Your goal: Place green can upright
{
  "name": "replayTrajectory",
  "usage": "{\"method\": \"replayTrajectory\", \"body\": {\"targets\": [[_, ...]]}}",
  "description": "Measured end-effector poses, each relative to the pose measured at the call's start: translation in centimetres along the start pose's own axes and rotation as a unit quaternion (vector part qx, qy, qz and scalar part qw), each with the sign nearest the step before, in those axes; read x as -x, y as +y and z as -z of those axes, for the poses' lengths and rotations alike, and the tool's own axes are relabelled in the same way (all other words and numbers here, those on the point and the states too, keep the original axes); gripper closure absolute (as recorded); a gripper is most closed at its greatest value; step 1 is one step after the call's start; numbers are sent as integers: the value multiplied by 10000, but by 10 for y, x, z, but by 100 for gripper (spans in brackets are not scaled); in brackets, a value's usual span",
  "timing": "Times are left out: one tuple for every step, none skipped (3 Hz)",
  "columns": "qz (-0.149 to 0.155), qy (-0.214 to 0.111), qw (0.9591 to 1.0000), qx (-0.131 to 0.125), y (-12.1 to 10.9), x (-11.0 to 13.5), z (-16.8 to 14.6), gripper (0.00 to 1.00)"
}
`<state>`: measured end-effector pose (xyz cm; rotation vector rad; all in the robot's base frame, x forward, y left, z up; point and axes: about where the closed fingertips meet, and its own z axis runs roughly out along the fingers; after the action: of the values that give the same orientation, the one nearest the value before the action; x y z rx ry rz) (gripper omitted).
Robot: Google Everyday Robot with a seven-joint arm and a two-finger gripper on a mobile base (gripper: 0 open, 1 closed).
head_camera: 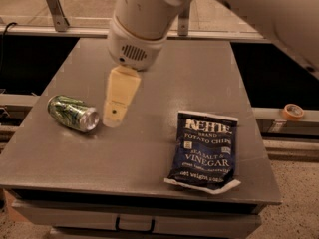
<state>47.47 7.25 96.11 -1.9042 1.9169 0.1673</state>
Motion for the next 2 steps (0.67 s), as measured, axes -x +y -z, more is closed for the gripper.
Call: {"method": "replayTrajectory", "body": {"targets": [[-115, -268, 9994, 165, -25, 50, -29, 0], [-289, -367, 9981, 408, -41, 89, -65, 0]]}}
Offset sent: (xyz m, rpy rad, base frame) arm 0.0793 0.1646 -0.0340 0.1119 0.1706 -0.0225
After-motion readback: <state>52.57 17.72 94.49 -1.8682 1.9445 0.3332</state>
